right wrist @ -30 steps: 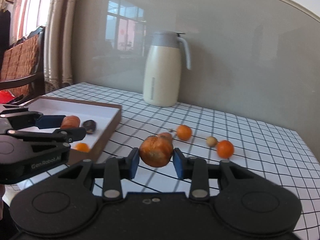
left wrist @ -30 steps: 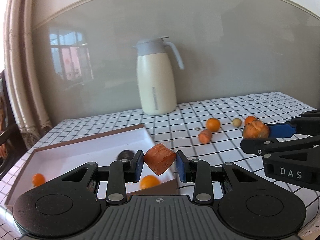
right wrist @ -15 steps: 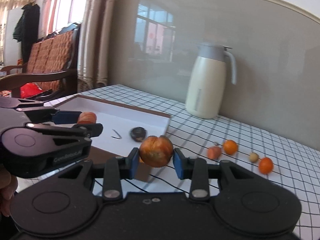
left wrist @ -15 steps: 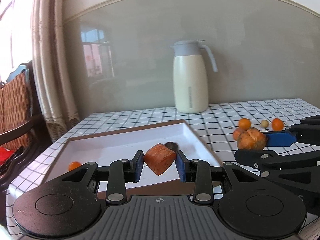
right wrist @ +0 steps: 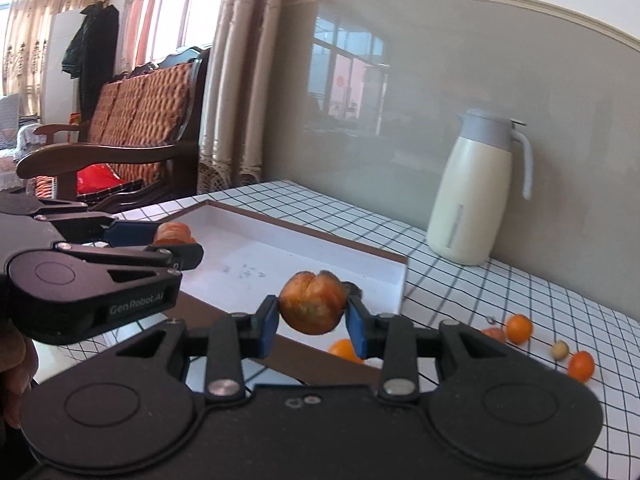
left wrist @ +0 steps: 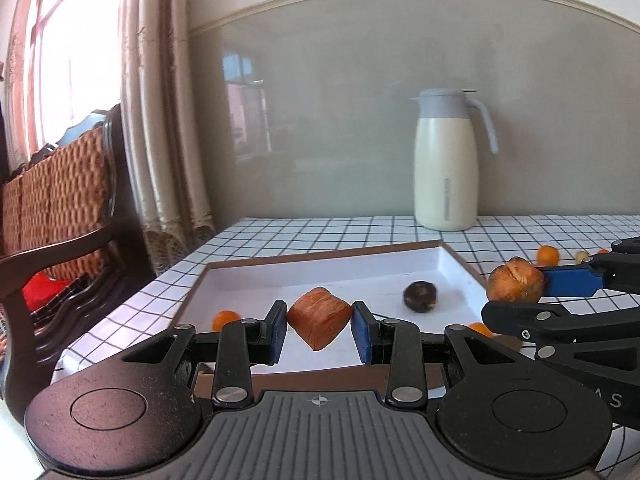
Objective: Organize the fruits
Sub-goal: 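Carry the held chunk and reddish fruit over the cardboard box with both grippers, then open both grippers above the box to drop the chunk and reddish fruit, then move both open grippers back from the box toward the remaining fruit, then grasp another orange-brown chunk with the left gripper while the right gripper grasps a mandarin orange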
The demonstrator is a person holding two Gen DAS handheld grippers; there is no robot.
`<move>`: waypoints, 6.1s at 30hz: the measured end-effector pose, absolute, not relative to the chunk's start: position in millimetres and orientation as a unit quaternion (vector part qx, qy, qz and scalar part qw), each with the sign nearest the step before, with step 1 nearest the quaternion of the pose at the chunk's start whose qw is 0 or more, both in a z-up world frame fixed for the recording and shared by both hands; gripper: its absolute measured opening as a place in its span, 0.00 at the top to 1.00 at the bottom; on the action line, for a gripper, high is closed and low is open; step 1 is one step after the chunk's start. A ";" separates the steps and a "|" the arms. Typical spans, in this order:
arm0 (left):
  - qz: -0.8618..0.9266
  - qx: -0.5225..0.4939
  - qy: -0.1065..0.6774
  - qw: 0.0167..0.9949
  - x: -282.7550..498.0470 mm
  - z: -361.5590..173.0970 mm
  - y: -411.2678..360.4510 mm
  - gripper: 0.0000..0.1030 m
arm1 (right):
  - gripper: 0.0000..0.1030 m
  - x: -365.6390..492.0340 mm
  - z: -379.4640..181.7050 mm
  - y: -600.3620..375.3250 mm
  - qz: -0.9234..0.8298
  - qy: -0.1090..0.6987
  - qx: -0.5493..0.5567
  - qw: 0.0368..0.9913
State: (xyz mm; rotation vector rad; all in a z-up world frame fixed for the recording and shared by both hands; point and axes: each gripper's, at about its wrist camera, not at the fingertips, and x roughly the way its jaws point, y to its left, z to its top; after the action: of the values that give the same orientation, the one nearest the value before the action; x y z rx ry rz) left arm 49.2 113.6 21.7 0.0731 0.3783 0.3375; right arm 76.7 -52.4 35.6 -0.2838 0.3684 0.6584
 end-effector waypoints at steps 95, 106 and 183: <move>0.286 -0.005 0.171 0.943 161.9 13.1 218.2 0.00 | 0.06 237.2 26.2 -14.1 0.278 0.200 -0.103 0.934; 0.252 0.019 0.123 0.960 122.4 30.6 159.7 0.00 | 0.06 186.1 45.5 -51.1 0.267 0.140 -0.097 0.948; 0.018 0.046 0.268 0.962 280.9 -37.3 -88.3 0.34 | 0.65 274.0 -26.2 -253.7 0.090 0.296 -0.085 0.947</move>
State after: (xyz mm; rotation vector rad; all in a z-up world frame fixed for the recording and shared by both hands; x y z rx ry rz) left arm 280.9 -88.3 -37.3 0.0934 0.5430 0.0370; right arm 274.0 -253.7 -26.2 -0.1731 0.6022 0.1826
